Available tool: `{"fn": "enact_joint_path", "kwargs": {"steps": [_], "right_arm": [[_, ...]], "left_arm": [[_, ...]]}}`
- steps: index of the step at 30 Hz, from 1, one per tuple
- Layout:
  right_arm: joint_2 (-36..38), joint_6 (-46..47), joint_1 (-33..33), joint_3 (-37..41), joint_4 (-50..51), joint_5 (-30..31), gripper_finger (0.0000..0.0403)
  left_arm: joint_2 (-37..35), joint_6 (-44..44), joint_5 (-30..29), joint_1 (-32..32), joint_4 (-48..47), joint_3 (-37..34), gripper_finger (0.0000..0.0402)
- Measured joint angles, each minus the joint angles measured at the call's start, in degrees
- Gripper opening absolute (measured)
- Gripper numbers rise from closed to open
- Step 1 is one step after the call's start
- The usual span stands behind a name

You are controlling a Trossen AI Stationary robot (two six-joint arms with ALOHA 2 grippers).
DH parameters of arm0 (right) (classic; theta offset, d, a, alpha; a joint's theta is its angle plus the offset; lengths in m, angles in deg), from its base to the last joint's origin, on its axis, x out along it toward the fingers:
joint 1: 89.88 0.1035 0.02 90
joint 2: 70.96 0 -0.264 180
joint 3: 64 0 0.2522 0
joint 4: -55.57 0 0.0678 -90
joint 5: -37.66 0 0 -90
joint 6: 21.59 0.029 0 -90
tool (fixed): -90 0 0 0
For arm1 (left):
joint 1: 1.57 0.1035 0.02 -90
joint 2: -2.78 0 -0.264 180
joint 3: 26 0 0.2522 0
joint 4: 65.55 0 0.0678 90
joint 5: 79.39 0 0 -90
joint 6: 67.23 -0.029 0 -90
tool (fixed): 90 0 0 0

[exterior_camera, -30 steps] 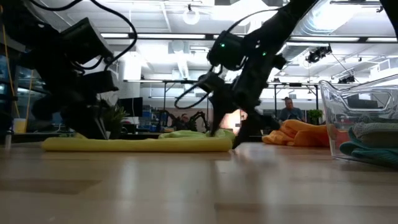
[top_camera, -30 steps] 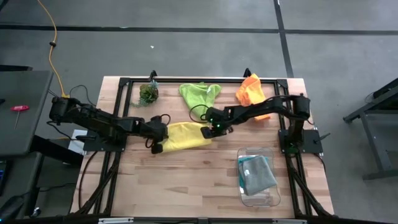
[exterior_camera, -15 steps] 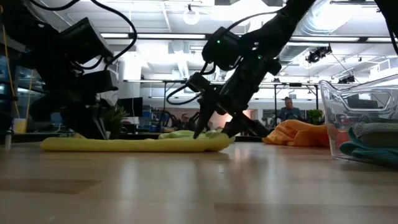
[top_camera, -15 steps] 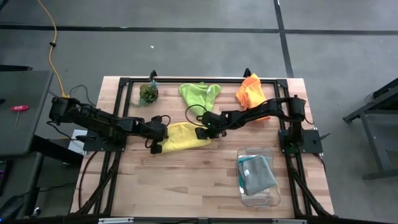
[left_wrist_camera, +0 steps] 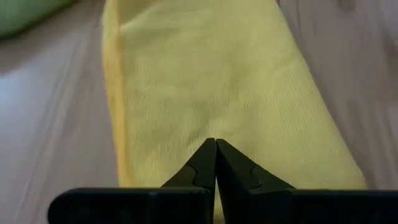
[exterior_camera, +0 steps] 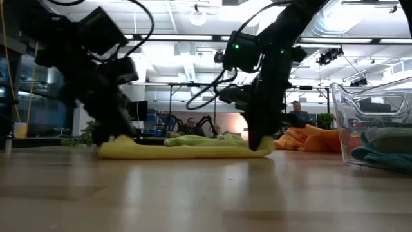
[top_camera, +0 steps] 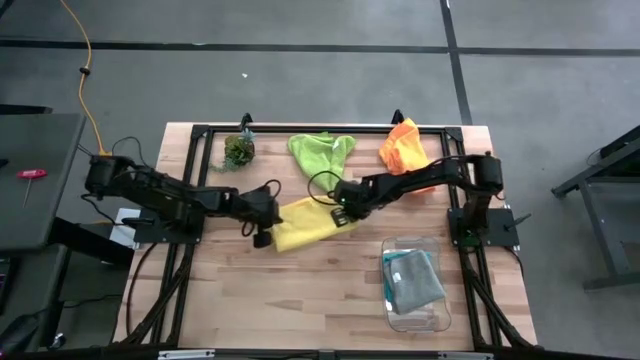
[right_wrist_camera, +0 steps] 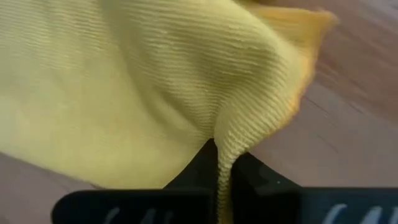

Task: Fold microfiber towels
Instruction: Fold the yellow microfiber cloth

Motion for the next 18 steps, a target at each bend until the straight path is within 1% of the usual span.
{"fn": "enact_joint_path", "kwargs": {"steps": [3, 5, 9, 12, 15, 18], "right_arm": [[1.2, 0.0, 1.3, 0.0, 2.9, 0.1, 0.0002], [1.9, 0.0, 2.3, 0.0, 5.6, 0.5, 0.0002], [4.1, 0.3, 3.9, 0.0, 8.4, 1.7, 0.0001], [6.7, 0.4, 4.8, -0.1, 7.9, 2.4, 0.0001], [8.9, 0.2, 5.4, -0.1, 6.9, 2.5, 0.0001], [9.7, 0.0, 5.8, -0.2, 3.2, 1.9, 0.0]], "left_arm": [[3.6, 1.4, 0.1, -0.1, 0.3, 3.0, 0.0], [6.0, 1.4, 1.2, -0.1, -0.3, 5.6, 0.0], [6.6, 1.3, 3.8, -0.2, -4.7, 11.2, 0.0], [3.8, -0.2, 4.3, -0.2, -9.3, 13.9, 0.0], [-0.9, -2.3, 4.2, -0.2, -12.5, 14.6, 0.0], [-6.8, -2.5, 2.0, 0.1, -16.3, 14.3, 0.0]]}}
